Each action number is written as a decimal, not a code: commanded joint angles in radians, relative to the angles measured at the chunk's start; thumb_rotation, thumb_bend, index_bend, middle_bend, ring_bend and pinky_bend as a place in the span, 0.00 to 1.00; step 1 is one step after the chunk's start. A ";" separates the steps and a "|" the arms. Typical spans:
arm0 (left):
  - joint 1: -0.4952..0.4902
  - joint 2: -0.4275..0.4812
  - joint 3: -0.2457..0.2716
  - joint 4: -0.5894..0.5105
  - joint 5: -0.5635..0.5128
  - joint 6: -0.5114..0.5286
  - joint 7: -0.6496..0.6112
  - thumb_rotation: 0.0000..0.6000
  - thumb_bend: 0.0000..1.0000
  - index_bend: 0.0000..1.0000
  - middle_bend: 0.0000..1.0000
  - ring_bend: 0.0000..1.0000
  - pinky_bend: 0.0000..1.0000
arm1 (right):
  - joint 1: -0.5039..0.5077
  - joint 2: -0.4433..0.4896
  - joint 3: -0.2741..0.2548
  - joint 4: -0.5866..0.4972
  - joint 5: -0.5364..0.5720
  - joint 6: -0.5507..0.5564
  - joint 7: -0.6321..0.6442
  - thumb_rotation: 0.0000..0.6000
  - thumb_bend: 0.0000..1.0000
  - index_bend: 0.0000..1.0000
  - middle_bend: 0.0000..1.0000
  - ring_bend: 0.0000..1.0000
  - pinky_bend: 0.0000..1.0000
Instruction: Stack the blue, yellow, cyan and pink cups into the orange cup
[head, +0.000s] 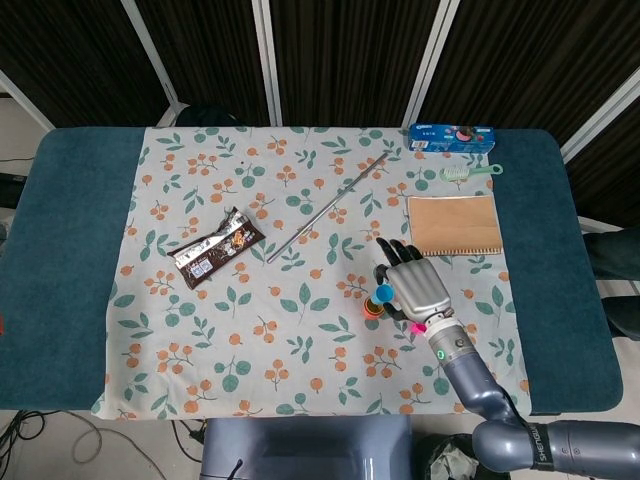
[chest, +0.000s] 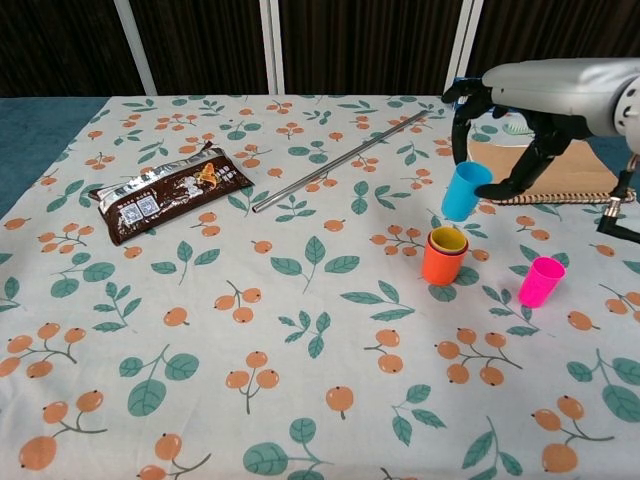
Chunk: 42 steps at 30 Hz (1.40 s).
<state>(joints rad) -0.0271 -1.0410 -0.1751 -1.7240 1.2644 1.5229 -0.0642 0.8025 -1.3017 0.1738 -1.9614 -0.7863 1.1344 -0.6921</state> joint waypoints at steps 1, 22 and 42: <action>0.000 0.000 -0.001 0.000 -0.001 -0.001 -0.002 1.00 0.39 0.13 0.03 0.00 0.05 | 0.006 -0.009 0.002 -0.007 0.005 0.006 -0.009 1.00 0.40 0.50 0.00 0.06 0.16; 0.000 0.002 -0.002 -0.002 -0.004 -0.001 -0.001 1.00 0.39 0.13 0.03 0.00 0.05 | 0.016 -0.069 -0.024 0.042 0.023 0.008 -0.008 1.00 0.40 0.50 0.00 0.07 0.16; 0.001 0.001 -0.004 -0.003 -0.003 0.004 0.001 1.00 0.39 0.13 0.03 0.00 0.05 | 0.017 -0.091 -0.039 0.097 0.035 -0.011 0.009 1.00 0.40 0.50 0.00 0.07 0.16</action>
<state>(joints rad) -0.0266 -1.0404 -0.1791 -1.7266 1.2611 1.5270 -0.0637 0.8194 -1.3913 0.1351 -1.8663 -0.7523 1.1240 -0.6828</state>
